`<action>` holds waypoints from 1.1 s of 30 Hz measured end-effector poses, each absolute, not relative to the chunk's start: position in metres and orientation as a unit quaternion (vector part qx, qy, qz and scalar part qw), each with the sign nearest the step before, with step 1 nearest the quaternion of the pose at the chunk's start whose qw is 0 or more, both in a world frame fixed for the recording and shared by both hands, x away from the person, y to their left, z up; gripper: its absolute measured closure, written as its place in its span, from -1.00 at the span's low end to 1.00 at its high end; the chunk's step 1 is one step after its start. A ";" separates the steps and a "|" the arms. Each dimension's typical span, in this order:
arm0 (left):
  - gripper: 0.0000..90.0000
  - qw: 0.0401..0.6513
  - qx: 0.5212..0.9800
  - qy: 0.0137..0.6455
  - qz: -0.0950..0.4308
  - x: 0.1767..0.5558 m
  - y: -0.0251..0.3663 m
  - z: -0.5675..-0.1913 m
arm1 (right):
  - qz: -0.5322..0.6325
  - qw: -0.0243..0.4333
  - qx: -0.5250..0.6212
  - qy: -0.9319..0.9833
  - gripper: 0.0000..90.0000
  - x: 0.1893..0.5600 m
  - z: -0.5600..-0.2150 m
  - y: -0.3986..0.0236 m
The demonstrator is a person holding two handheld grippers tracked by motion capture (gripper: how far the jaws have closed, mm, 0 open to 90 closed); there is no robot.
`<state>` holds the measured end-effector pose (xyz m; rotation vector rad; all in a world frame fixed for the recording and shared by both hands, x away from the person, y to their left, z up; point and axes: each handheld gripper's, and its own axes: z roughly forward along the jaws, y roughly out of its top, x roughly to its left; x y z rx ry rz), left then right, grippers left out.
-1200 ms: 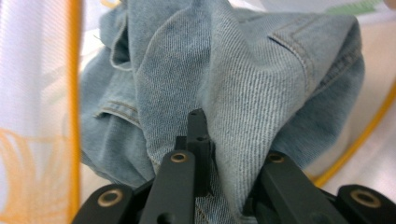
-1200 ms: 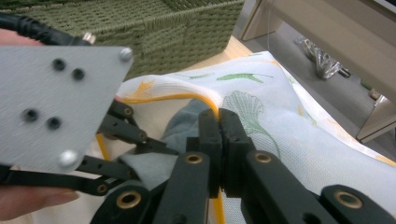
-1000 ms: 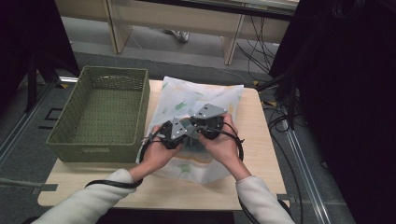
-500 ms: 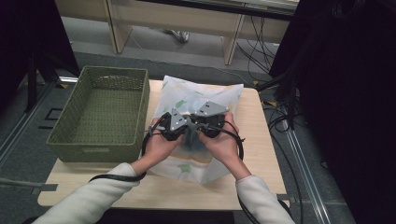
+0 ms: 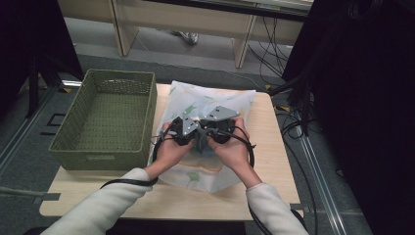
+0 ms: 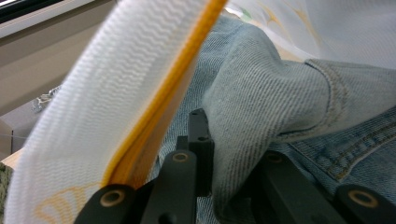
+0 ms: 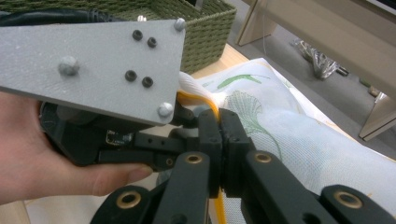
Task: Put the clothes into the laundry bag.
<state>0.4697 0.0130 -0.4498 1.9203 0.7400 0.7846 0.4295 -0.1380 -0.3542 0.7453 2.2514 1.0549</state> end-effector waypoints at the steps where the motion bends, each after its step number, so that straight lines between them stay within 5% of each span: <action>1: 0.81 0.455 0.778 0.298 0.315 0.470 0.013 -0.450 | 0.391 0.271 0.275 0.835 1.00 0.430 -0.354 -0.138; 5: 0.70 0.467 0.779 0.285 0.306 0.466 0.016 -0.449 | 0.390 0.267 0.283 0.835 1.00 0.430 -0.355 -0.139; 12: 0.21 0.479 0.789 0.256 0.288 0.445 0.028 -0.444 | 0.387 0.271 0.282 0.835 1.00 0.431 -0.355 -0.142; 17: 0.18 0.491 0.792 0.230 0.281 0.422 0.033 -0.440 | 0.386 0.273 0.283 0.835 1.00 0.431 -0.355 -0.143; 24: 0.67 0.499 0.788 0.212 0.292 0.403 0.032 -0.439 | 0.385 0.271 0.284 0.835 1.00 0.432 -0.355 -0.143; 33: 0.86 0.461 0.810 0.231 0.279 0.433 0.018 -0.458 | 0.384 0.267 0.284 0.837 1.00 0.431 -0.356 -0.143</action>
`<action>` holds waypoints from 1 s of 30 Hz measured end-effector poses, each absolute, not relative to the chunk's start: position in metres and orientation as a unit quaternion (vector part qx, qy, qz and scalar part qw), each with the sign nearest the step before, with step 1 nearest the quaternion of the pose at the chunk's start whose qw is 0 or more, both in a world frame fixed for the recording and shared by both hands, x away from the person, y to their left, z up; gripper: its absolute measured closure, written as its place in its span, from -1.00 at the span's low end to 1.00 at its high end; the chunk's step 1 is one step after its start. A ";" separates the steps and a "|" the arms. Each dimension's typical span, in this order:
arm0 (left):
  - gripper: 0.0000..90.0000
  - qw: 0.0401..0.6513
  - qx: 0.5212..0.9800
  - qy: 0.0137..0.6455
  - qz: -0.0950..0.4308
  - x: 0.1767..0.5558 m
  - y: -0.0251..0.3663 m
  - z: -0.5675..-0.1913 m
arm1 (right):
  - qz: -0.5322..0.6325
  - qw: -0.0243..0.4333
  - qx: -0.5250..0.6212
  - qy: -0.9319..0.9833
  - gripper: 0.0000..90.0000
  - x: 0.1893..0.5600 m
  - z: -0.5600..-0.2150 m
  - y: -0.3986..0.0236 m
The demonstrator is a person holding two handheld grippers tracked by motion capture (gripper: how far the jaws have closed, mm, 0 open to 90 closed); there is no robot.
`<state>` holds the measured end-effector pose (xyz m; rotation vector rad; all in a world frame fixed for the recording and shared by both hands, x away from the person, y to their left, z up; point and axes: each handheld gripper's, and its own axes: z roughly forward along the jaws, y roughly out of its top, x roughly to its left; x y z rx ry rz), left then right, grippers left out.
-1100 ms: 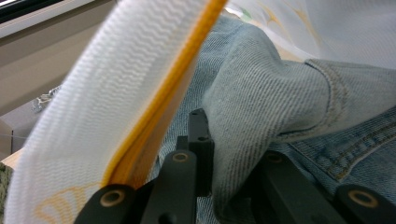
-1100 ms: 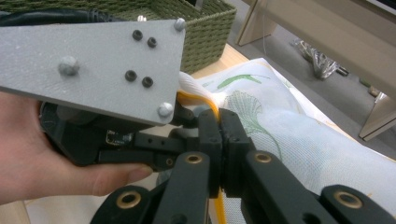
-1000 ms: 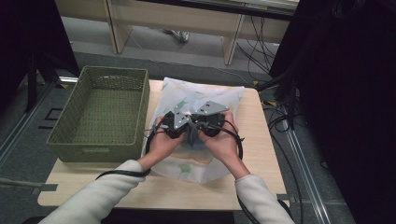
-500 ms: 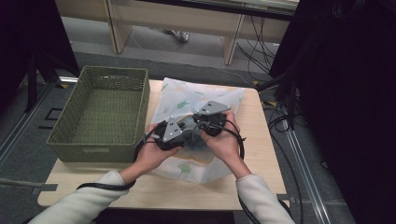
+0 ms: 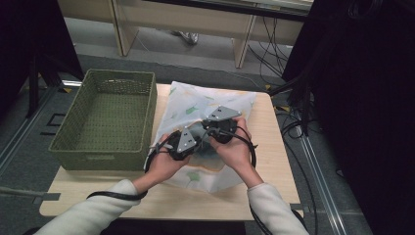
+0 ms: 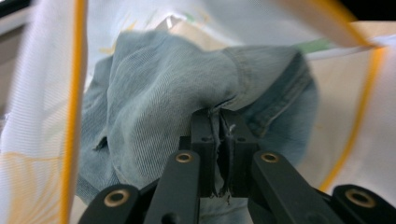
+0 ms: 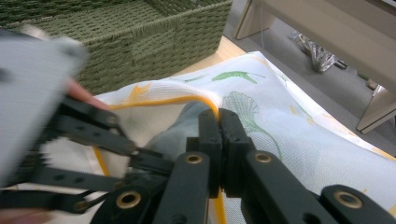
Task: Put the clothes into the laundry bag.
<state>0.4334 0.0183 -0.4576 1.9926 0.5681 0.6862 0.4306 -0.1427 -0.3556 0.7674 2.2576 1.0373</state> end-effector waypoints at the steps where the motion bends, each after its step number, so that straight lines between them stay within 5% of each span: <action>1: 0.87 0.458 0.811 0.234 0.279 0.437 0.018 -0.460 | 0.384 0.270 0.283 0.837 1.00 0.431 -0.356 -0.143; 10: 0.79 0.456 0.812 0.237 0.278 0.441 0.018 -0.461 | 0.375 0.261 0.282 0.844 1.00 0.430 -0.360 -0.144; 30: 0.71 0.481 0.807 0.231 0.253 0.389 0.088 -0.431 | 0.331 0.220 0.240 0.885 1.00 0.422 -0.376 -0.150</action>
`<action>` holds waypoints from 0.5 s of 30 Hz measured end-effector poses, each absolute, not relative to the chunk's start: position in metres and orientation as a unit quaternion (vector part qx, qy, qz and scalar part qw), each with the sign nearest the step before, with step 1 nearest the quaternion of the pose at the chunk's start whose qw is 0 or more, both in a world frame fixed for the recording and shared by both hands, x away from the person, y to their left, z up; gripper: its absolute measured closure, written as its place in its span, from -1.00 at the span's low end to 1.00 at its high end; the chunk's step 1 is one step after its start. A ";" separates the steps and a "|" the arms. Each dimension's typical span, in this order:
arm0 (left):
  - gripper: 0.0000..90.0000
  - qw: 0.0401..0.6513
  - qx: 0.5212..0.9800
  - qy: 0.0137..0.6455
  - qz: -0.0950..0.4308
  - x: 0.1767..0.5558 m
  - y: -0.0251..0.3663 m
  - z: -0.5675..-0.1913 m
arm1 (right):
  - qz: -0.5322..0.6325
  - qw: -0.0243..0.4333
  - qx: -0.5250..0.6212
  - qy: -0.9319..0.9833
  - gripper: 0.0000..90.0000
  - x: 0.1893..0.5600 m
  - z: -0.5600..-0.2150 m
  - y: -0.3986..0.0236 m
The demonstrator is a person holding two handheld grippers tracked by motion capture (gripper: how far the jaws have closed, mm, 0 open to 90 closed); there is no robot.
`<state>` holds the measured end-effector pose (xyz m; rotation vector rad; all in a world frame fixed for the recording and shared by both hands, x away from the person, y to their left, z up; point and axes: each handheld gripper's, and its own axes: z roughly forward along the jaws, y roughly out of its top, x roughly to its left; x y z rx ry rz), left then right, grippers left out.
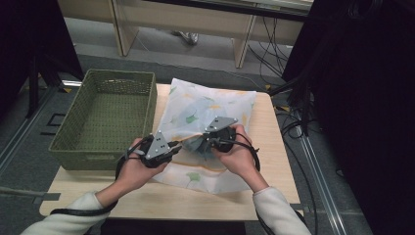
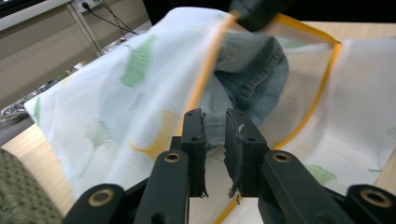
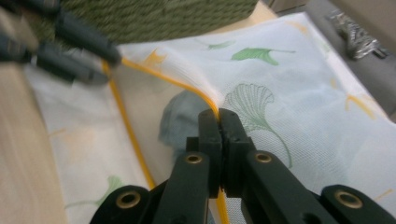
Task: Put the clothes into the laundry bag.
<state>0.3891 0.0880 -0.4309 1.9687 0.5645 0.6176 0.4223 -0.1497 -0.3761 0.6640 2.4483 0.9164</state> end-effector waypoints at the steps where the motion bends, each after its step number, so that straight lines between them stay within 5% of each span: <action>1: 0.71 0.478 0.806 0.233 0.260 0.392 0.091 -0.429 | 0.328 0.217 0.234 0.889 1.00 0.422 -0.378 -0.151; 15: 0.64 0.451 0.825 0.244 0.236 0.407 0.090 -0.435 | 0.254 0.151 0.189 0.936 1.00 0.419 -0.410 -0.155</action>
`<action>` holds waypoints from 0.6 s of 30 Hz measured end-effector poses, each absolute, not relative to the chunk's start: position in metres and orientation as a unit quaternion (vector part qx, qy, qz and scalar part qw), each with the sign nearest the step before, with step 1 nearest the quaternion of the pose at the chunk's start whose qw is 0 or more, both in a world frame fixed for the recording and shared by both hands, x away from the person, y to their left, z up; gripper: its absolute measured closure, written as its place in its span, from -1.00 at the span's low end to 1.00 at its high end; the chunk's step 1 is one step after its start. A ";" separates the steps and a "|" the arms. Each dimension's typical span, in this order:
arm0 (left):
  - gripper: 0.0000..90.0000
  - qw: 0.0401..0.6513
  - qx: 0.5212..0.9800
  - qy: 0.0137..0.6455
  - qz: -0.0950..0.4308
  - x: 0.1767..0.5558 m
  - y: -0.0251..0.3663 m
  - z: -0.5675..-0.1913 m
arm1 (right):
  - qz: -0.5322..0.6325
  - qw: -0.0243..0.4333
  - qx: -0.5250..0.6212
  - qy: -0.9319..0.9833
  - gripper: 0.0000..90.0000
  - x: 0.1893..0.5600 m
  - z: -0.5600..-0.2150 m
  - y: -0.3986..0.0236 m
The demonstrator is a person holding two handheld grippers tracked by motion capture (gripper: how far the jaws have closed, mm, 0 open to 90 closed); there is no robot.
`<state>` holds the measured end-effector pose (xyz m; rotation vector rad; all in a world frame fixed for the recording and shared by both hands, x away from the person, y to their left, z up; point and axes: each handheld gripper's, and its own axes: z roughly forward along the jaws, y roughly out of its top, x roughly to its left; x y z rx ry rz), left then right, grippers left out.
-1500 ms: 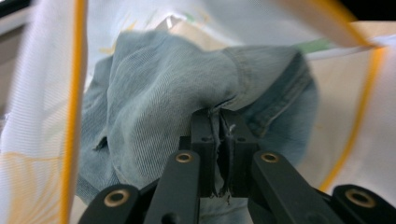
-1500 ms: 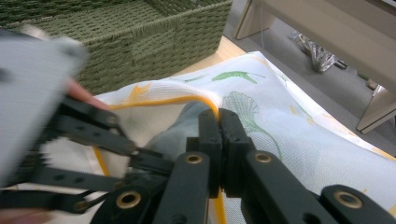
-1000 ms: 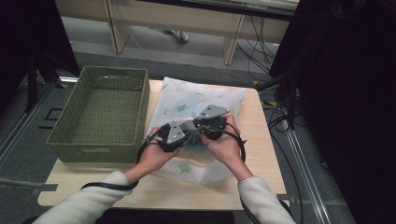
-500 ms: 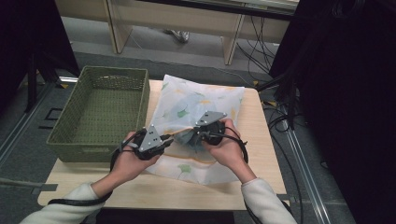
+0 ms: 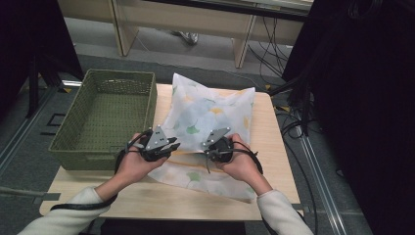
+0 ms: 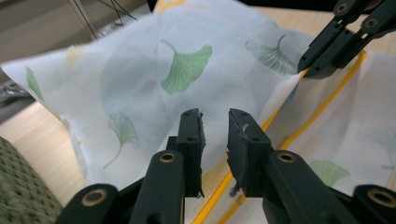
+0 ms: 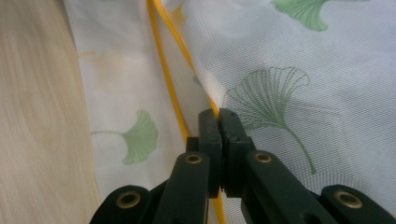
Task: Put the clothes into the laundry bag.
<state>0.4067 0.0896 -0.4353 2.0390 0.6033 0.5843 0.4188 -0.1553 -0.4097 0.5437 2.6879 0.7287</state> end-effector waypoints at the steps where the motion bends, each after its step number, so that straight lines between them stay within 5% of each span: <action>1: 0.63 0.442 0.831 0.243 0.234 0.408 0.090 -0.438 | 0.249 0.149 0.187 0.939 1.00 0.419 -0.412 -0.155; 18: 0.61 0.387 0.866 0.241 0.206 0.409 0.086 -0.457 | 0.143 0.103 0.167 0.970 1.00 0.424 -0.453 -0.162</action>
